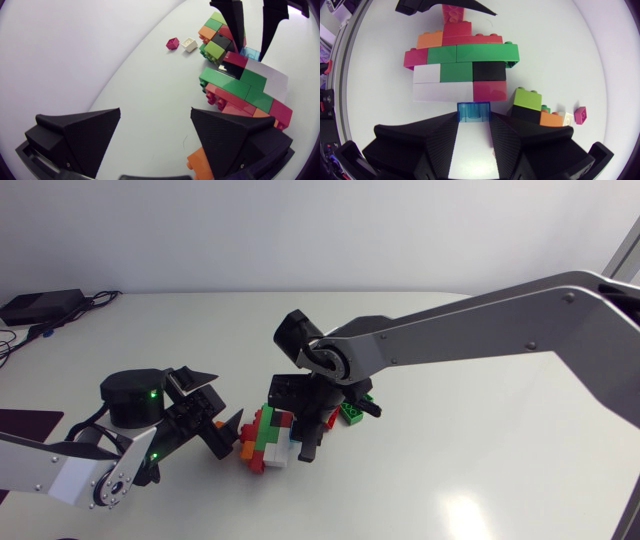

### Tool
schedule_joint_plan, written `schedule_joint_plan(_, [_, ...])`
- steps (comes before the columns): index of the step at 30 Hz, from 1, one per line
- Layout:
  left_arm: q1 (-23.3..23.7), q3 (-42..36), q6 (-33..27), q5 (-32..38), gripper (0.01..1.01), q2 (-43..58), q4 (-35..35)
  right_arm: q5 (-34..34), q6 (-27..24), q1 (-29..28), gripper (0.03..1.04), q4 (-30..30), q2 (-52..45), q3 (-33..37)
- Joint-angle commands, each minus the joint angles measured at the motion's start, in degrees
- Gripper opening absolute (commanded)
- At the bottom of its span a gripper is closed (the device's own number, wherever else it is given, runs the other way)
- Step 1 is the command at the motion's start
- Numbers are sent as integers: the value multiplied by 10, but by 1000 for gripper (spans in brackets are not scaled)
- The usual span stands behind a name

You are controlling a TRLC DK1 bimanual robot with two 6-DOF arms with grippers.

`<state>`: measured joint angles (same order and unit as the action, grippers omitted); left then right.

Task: Disassemble duplo

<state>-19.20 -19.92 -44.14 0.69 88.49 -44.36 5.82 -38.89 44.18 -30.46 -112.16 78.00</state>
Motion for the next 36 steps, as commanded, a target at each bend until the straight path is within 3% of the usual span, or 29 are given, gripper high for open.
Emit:
schedule_joint_plan(1, [3,1,-13,4,980,-8,0,-11,-18,-1,411,9,14,-22])
schedule_joint_plan(7, [3,4,-12,4,982,-14,0,-17,-20,-5,411,9,12,-22])
schedule_joint_plan(13, [24,26,27,-24,982,-90,-14,-16,-20,-5,411,8,9,-21])
schedule_joint_plan(22, [107,16,135,-179,984,-144,14,20,0,-7,411,16,26,-16])
schedule_joint_plan(31, [165,0,208,-327,984,-172,72,8,9,-7,411,165,138,-104])
schedule_joint_plan(36, [214,-29,241,-426,984,-165,116,-27,2,2,411,216,171,-137])
